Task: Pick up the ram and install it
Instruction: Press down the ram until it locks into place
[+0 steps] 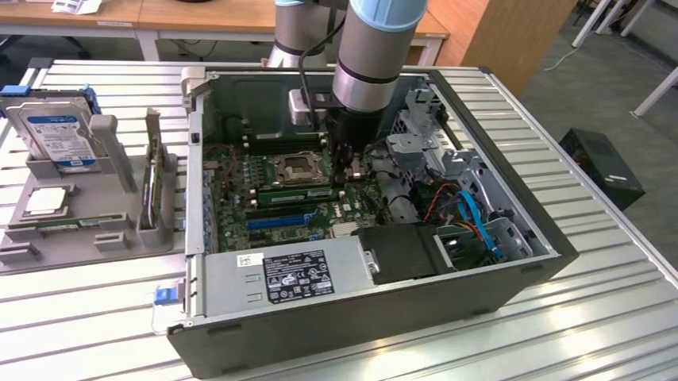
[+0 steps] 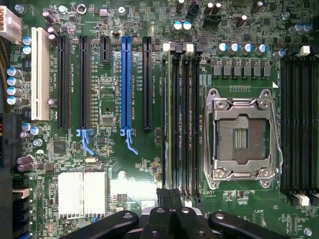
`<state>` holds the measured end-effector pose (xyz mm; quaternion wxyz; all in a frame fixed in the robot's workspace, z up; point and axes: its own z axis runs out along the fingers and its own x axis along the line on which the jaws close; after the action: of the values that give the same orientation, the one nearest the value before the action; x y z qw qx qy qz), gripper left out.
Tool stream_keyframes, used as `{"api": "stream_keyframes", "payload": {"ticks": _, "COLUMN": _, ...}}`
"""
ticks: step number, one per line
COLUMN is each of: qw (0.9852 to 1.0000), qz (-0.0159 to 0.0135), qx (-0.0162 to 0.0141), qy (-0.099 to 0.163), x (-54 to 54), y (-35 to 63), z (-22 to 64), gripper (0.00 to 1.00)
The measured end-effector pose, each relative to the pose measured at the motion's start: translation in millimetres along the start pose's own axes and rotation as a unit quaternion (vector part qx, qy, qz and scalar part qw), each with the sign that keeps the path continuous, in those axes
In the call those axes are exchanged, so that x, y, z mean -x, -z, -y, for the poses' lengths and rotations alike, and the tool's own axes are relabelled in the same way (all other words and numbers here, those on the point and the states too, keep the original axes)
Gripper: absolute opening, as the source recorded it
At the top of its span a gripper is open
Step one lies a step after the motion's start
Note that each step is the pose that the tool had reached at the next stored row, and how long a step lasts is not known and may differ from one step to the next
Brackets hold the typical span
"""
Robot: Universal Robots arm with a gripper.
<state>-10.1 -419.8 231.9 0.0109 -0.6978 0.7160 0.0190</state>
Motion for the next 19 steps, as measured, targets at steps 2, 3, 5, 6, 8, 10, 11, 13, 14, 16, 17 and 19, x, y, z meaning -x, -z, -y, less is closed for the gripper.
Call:
{"api": "stream_keyframes", "payload": {"ticks": 2, "qw": 1.0000, "qz": 0.0001, "qx": 0.0000, "qy": 0.000, "x": 0.7, "y": -0.2, "z": -0.1, "gripper": 0.11}}
{"api": "stream_keyframes", "payload": {"ticks": 3, "qw": 1.0000, "qz": 0.0001, "qx": 0.0000, "qy": 0.000, "x": 1.4, "y": -0.2, "z": -0.1, "gripper": 0.11}}
{"api": "stream_keyframes", "payload": {"ticks": 5, "qw": 1.0000, "qz": 0.0001, "qx": 0.0000, "qy": 0.000, "x": 1.6, "y": -0.2, "z": 0.0, "gripper": 0.11}}
{"api": "stream_keyframes", "payload": {"ticks": 6, "qw": 1.0000, "qz": 0.0001, "qx": 0.0000, "qy": 0.000, "x": 1.6, "y": -0.2, "z": -0.1, "gripper": 0.11}}
{"api": "stream_keyframes", "payload": {"ticks": 8, "qw": 1.0000, "qz": 0.0001, "qx": 0.0000, "qy": 0.000, "x": 1.6, "y": -0.4, "z": 0.0, "gripper": 0.11}}
{"api": "stream_keyframes", "payload": {"ticks": 10, "qw": 1.0000, "qz": 0.0001, "qx": 0.0000, "qy": 0.000, "x": 1.6, "y": -1.8, "z": 0.0, "gripper": 0.11}}
{"api": "stream_keyframes", "payload": {"ticks": 11, "qw": 1.0000, "qz": 0.0000, "qx": 0.0000, "qy": 0.000, "x": 1.5, "y": -2.0, "z": 0.0, "gripper": 0.11}}
{"api": "stream_keyframes", "payload": {"ticks": 13, "qw": 1.0000, "qz": 0.0000, "qx": 0.0000, "qy": 0.000, "x": 1.5, "y": -2.0, "z": 0.0, "gripper": 0.11}}
{"api": "stream_keyframes", "payload": {"ticks": 14, "qw": 1.0000, "qz": 0.0000, "qx": 0.0000, "qy": 0.000, "x": 1.5, "y": -2.0, "z": 0.0, "gripper": 0.11}}
{"api": "stream_keyframes", "payload": {"ticks": 16, "qw": 1.0000, "qz": 0.0002, "qx": -0.0001, "qy": 0.000, "x": 1.5, "y": -2.7, "z": 0.0, "gripper": 0.11}}
{"api": "stream_keyframes", "payload": {"ticks": 17, "qw": 1.0000, "qz": 0.0002, "qx": -0.0001, "qy": 0.000, "x": 1.5, "y": -3.1, "z": 0.0, "gripper": 0.11}}
{"api": "stream_keyframes", "payload": {"ticks": 19, "qw": 1.0000, "qz": 0.0001, "qx": 0.0000, "qy": 0.000, "x": 1.5, "y": -3.1, "z": 0.0, "gripper": 0.11}}
